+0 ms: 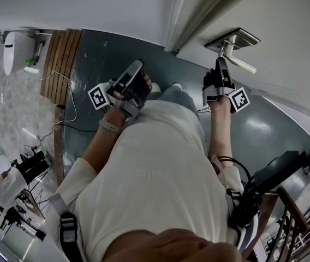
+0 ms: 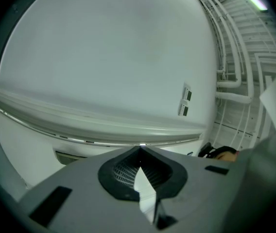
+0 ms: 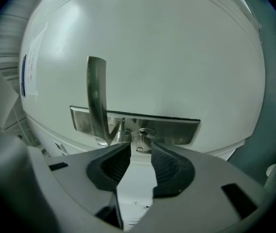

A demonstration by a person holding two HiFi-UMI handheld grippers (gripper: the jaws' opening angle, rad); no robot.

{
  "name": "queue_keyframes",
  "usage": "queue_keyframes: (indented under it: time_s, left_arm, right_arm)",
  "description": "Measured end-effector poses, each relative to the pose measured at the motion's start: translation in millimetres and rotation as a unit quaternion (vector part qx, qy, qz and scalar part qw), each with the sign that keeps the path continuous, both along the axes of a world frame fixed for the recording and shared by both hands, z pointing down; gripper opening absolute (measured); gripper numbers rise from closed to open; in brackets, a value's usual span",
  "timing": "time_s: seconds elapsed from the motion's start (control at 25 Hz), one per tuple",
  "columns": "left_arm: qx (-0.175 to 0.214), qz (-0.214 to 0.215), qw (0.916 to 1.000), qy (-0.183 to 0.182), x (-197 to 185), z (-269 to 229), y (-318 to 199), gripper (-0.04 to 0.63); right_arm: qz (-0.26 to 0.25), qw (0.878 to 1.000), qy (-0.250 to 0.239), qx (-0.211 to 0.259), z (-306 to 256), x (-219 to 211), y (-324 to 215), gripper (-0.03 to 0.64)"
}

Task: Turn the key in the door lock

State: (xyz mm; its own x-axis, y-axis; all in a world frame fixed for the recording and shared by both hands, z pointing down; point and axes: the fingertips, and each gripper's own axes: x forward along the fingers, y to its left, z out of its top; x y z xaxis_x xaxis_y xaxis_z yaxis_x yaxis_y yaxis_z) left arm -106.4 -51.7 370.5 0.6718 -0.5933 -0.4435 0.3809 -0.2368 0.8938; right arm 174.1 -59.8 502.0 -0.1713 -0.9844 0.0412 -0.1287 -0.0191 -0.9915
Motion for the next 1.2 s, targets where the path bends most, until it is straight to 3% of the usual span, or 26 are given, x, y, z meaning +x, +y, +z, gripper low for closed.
queue_keyframes:
  time_s: [0.16, 0.24, 0.32, 0.52, 0.64, 0.84, 1.2]
  left_arm:
    - [-0.014, -0.006, 0.9999, 0.006, 7, 7, 19, 0.008]
    - [-0.019, -0.005, 0.9998, 0.005, 16, 7, 27, 0.009]
    - [-0.018, 0.002, 0.9998, -0.004, 33, 6, 38, 0.009]
    - [0.001, 0.011, 0.9992, -0.039, 112, -10, 104, 0.009]
    - [0.009, 0.018, 0.9982, -0.057, 160, -11, 150, 0.009]
    - [0.015, 0.039, 0.9944, -0.097, 189, 6, 175, 0.008]
    - [0.020, 0.031, 0.9940, -0.103, 232, -2, 266, 0.009]
  right_arm:
    - [-0.046, 0.997, 0.059, 0.018, -17, -7, 21, 0.112]
    - [-0.085, 0.990, 0.108, 0.039, -38, -13, 27, 0.112]
    - [-0.125, 0.976, 0.170, 0.060, -58, -18, 36, 0.112]
    - [-0.208, 0.923, 0.308, 0.097, -97, 9, 98, 0.112]
    - [-0.233, 0.915, 0.308, 0.115, -104, 31, 141, 0.112]
    - [-0.274, 0.907, 0.294, 0.128, -98, 20, 160, 0.112]
    - [-0.297, 0.902, 0.273, 0.156, -118, 43, 254, 0.112]
